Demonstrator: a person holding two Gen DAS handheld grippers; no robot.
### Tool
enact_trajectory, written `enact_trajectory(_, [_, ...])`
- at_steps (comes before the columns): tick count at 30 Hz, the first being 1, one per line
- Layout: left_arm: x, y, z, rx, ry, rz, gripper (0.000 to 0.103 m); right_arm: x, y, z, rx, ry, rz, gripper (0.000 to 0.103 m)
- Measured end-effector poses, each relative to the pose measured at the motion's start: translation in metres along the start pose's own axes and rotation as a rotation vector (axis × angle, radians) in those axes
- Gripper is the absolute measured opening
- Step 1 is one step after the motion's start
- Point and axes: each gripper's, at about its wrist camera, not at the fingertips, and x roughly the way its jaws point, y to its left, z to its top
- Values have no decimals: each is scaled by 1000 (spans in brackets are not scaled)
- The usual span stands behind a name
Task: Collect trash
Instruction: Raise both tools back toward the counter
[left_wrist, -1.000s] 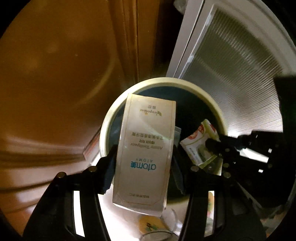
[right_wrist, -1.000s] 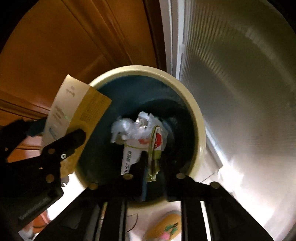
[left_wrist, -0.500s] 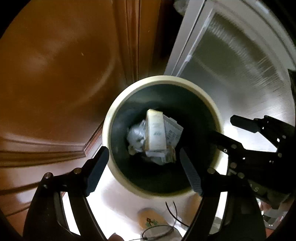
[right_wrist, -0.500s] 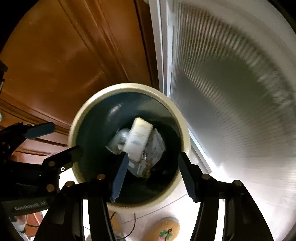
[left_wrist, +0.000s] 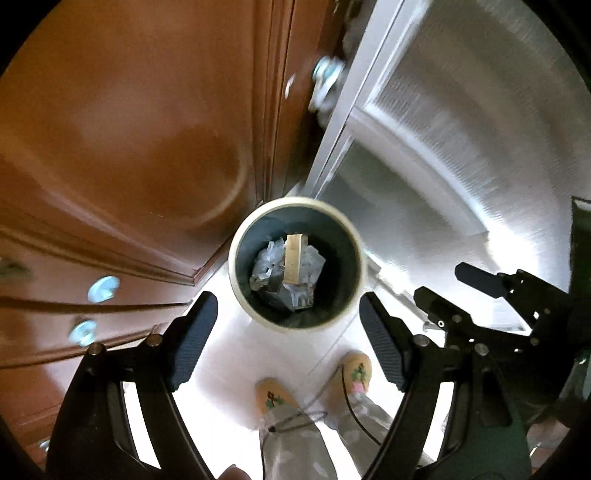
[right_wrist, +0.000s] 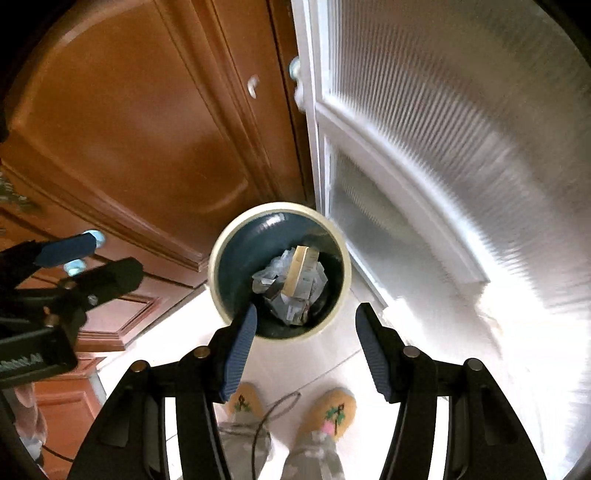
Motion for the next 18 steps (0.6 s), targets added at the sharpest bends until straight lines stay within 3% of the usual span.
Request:
enact_trajectory(7, [-125,-22,19,19,-61,-33,77,-123,11,9,19,-59,5,57])
enact_trajectory(12, [-219,-31,37,35,-143,-39,77,-223,22,29,23,-157,10,57])
enact_trajectory(18, [-301,-34,61,50,-231,-24,77,-324,29,58,5,-282,-13,57])
